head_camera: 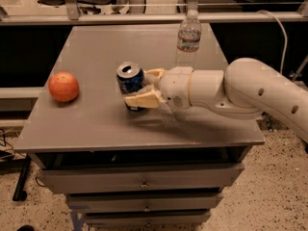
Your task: Place pepsi can upright
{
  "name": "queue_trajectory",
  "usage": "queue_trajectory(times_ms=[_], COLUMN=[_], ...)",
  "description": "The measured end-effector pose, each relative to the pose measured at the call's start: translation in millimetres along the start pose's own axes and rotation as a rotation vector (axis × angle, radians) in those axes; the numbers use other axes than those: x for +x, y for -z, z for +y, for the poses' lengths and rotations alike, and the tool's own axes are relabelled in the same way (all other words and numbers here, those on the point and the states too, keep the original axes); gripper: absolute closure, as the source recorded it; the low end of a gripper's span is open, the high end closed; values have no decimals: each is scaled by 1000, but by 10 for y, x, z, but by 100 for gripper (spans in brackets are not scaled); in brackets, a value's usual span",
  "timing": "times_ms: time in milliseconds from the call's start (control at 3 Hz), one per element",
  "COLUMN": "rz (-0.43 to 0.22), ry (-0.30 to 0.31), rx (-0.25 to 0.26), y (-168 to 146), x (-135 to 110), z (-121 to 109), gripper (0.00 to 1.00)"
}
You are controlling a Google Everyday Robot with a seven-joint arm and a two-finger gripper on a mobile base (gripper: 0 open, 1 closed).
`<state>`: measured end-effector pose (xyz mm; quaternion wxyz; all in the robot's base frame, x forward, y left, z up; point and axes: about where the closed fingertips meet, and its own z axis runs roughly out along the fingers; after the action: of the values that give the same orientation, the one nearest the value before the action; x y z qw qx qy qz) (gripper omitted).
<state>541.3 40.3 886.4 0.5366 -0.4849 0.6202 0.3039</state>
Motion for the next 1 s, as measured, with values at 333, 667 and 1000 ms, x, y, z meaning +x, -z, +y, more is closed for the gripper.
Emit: queue_trajectory(times_ms=[333,667,1000], rz=[4,6,2], ry=[24,40,47], rx=[12,24,37], y=[-37,-42,-29], x=[53,73,92], z=[-10,-11,2], gripper=[60,36,14])
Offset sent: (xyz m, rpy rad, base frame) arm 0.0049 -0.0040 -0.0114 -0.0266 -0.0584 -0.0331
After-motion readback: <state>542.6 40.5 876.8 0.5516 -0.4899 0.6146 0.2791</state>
